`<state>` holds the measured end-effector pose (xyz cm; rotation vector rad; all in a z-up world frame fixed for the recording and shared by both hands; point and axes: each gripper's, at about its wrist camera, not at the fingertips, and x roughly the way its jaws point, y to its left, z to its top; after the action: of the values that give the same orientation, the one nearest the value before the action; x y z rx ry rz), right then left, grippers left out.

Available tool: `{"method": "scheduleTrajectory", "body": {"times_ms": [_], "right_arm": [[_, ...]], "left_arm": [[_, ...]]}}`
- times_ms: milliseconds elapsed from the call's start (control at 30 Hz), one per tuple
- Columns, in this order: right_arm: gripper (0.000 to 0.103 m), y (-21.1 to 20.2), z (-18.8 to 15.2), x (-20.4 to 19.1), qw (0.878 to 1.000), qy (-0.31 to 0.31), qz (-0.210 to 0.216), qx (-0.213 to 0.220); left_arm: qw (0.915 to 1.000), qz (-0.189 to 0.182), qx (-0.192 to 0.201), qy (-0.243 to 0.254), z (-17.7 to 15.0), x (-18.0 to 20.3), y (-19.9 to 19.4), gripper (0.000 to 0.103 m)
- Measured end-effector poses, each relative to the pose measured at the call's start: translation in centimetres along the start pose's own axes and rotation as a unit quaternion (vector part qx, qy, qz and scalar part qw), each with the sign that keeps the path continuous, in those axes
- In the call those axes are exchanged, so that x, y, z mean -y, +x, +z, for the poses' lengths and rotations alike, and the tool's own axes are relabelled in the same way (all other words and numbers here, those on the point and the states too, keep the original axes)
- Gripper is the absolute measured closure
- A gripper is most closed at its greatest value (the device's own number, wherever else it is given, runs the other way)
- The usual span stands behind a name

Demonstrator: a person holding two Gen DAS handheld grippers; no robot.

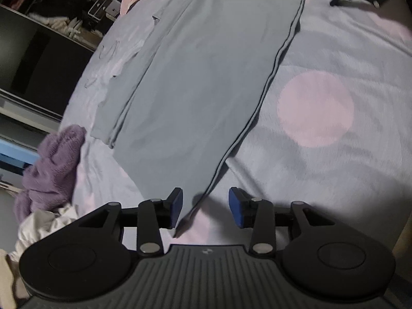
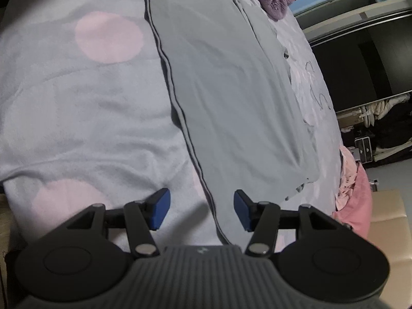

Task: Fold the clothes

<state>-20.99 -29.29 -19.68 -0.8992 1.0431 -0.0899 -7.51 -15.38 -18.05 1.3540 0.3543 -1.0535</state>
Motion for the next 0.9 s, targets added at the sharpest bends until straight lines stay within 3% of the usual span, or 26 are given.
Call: {"method": "scheduleTrajectory", "body": {"times_ms": [200,500,633,900], "right_arm": [[0.045,0.6,-0.3,-0.3,0.999,-0.033,-0.022,-0.003],[0.044,1.5,0.1,-1.6,0.995,-0.080,-0.054,0.005],[0.044,1.7,0.2,-1.4,0.996,-0.069,-0.058,0.003],[0.044,2.0,0.3,-1.3,0.995,-0.074,-0.060,0.004]], "left_arm": [[0.9997,0.014,-0.011,0.017,-0.6,0.3,0.4,0.066],[0.9957,0.053,0.005,0.076,-0.6,2.3,1.5,0.066],[0.9930,0.069,0.014,0.095,-0.7,2.8,1.9,0.066],[0.9944,0.067,0.013,0.081,-0.5,2.5,2.2,0.066]]}}
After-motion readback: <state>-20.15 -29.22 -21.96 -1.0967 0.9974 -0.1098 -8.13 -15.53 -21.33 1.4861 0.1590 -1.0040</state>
